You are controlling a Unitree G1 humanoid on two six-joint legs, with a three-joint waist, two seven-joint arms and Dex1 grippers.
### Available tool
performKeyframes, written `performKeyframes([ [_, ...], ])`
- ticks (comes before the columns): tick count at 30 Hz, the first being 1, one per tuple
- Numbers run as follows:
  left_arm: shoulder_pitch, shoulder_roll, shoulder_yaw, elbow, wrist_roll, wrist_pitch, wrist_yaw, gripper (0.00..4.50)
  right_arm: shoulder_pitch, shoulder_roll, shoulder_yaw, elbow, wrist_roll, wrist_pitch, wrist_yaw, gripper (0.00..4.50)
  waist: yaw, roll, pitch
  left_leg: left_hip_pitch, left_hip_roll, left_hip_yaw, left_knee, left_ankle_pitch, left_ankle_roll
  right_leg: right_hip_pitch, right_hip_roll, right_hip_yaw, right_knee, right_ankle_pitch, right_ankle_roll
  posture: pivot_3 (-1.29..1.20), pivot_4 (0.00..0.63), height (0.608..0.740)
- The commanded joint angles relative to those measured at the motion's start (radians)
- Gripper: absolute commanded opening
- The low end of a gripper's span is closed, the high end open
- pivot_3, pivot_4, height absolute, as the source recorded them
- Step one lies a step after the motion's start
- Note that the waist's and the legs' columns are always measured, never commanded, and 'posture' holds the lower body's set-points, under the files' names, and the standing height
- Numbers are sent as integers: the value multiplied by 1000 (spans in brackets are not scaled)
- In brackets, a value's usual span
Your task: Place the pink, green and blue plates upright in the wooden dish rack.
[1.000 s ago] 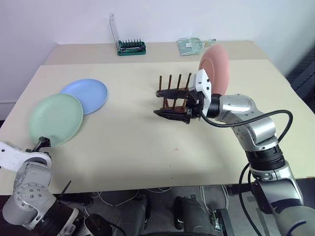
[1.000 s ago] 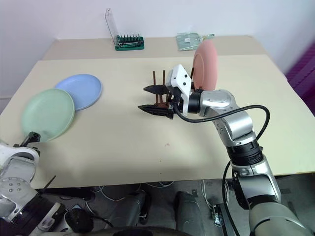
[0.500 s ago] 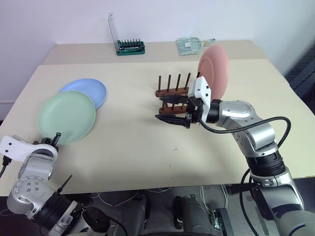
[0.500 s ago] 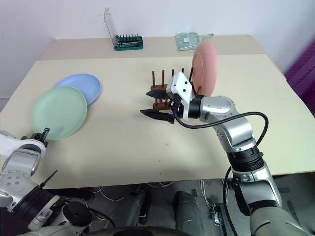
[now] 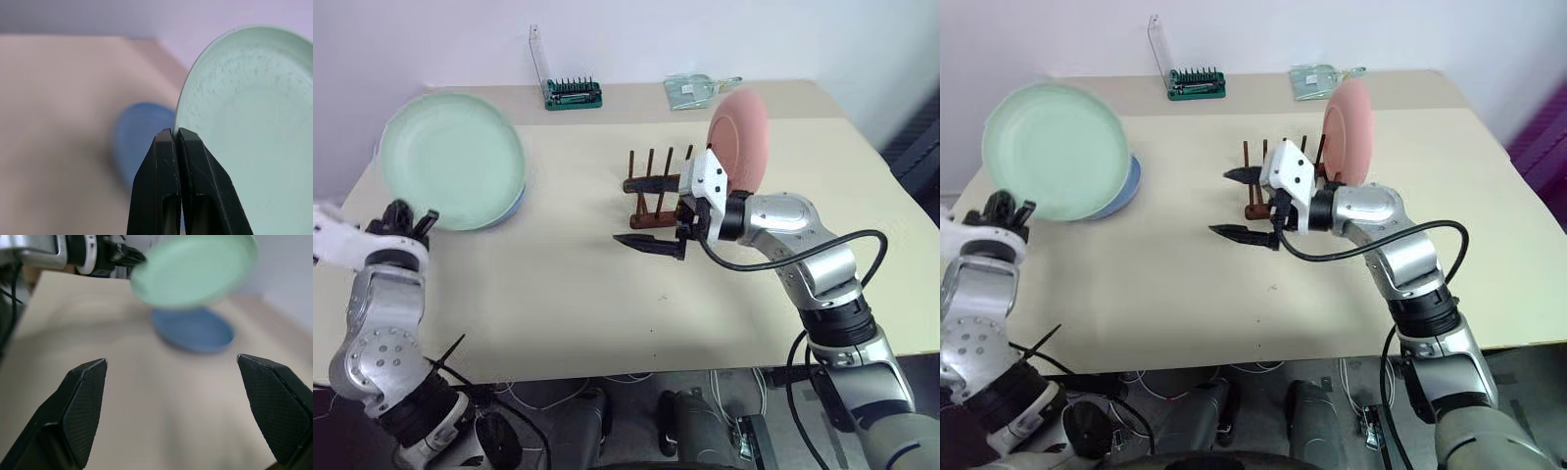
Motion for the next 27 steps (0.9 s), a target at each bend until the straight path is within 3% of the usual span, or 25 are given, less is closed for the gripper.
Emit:
performKeyframes([
  [1, -82, 38, -150, -31, 48, 5, 12, 0, -71, 36, 65, 54, -178, -223, -69, 4449, 0, 0, 0, 0, 0, 0, 0, 0, 0, 0, 0, 0, 0, 0, 0, 0, 150, 740],
  [5, -185, 8, -270, 22, 87, 27, 52, 0, -123, 70, 134, 164, -359, -465, -152, 4449, 0, 0, 0, 0, -1, 0, 0, 4, -5, 0, 0, 0, 0, 0, 0, 0, 150, 740],
  [13, -263, -34, -363, 63, 93, 74, 58, 0, -214, 97, 192, 371, -650, -653, -358, 4449, -7, 0, 0, 0, -1, 0, -7, 9, -8, -3, 1, 2, 0, 0, 0, 0, 150, 740],
  [16, -263, -55, -363, 55, 81, 83, 60, 0, -236, 89, 217, 447, -750, -693, -432, 3642, -8, 0, 0, 2, -1, 0, -12, 10, -11, -4, 1, 3, 0, 0, -1, 0, 150, 740],
  [23, -256, -63, -350, 28, 73, 91, 64, 0, -248, 84, 208, 495, -815, -707, -492, 115, -26, -1, 0, 2, -1, 0, -14, 11, -11, -4, 1, 3, -1, 0, -1, 0, 150, 740],
  [27, -250, -72, -339, 23, 64, 90, 67, 0, -246, 77, 209, 507, -831, -720, -507, 51, -28, 0, 0, 3, 0, -1, -14, 11, -11, -4, 2, 3, 0, 0, -2, 0, 150, 740],
])
